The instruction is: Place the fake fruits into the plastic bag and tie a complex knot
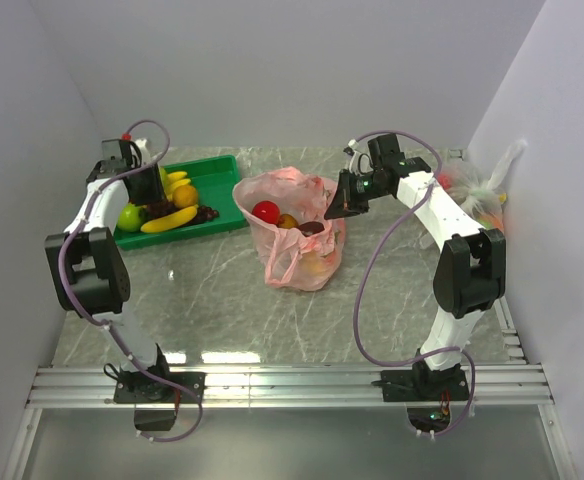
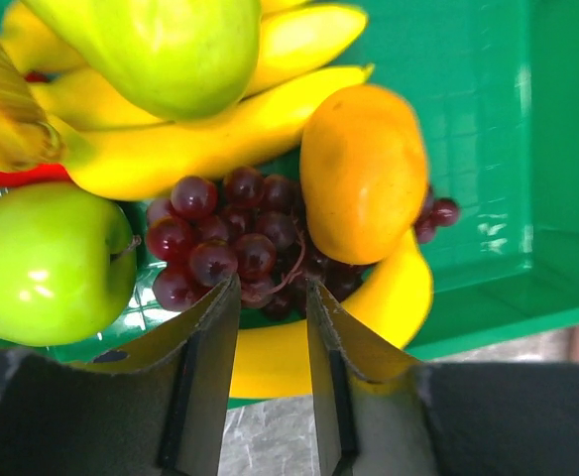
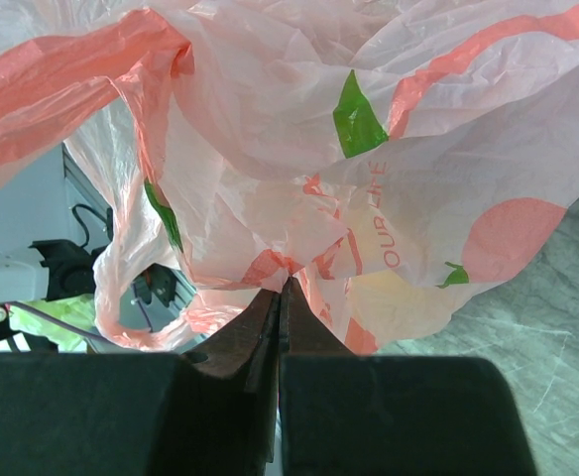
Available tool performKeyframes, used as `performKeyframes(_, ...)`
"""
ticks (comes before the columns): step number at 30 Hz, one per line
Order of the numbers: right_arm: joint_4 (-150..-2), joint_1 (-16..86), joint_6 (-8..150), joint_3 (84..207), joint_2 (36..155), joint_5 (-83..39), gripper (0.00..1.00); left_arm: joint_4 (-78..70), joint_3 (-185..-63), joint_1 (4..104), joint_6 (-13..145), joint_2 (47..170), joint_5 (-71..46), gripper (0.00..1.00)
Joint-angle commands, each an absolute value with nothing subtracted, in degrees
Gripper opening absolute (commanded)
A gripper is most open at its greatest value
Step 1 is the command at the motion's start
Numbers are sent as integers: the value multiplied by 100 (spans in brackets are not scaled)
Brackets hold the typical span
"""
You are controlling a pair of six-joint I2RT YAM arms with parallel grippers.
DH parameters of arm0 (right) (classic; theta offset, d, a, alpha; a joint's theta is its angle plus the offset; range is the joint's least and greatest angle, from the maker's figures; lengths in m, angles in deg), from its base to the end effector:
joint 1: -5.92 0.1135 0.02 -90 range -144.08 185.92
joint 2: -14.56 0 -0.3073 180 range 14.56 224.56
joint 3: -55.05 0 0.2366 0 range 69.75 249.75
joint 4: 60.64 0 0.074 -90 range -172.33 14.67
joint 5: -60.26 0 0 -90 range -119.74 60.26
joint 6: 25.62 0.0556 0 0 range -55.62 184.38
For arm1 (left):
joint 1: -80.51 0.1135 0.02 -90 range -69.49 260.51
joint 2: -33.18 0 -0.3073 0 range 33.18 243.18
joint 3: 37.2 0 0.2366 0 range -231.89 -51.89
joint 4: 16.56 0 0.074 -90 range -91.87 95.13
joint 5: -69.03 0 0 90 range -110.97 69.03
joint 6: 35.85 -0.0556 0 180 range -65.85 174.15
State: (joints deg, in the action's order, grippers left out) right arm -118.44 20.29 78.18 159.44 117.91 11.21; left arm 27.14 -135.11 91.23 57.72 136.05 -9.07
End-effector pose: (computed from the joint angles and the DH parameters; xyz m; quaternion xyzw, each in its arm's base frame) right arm 0.3698 0.1324 0.3198 -0.1045 0.8972 0.3903 0.1783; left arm 0.4040 0.0648 0.2962 -0.0794 0.9279 -0.0749 0.3564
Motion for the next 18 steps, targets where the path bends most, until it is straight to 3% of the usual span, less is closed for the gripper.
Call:
performKeyframes(1, -11875, 2025, 7774, 16133, 11766, 1104, 0, 2854, -13504, 9053, 5626, 13742, -1376, 38)
performKeyframes(13, -11866, 2025, 7774, 16098, 11766, 1096, 0, 2757, -13539, 8912, 5546, 13865, -1719, 33)
performKeyframes(18, -11848, 2016, 7791, 16089, 11766, 1096, 0, 2775, -13557, 8903, 5546, 13927, -1719, 22)
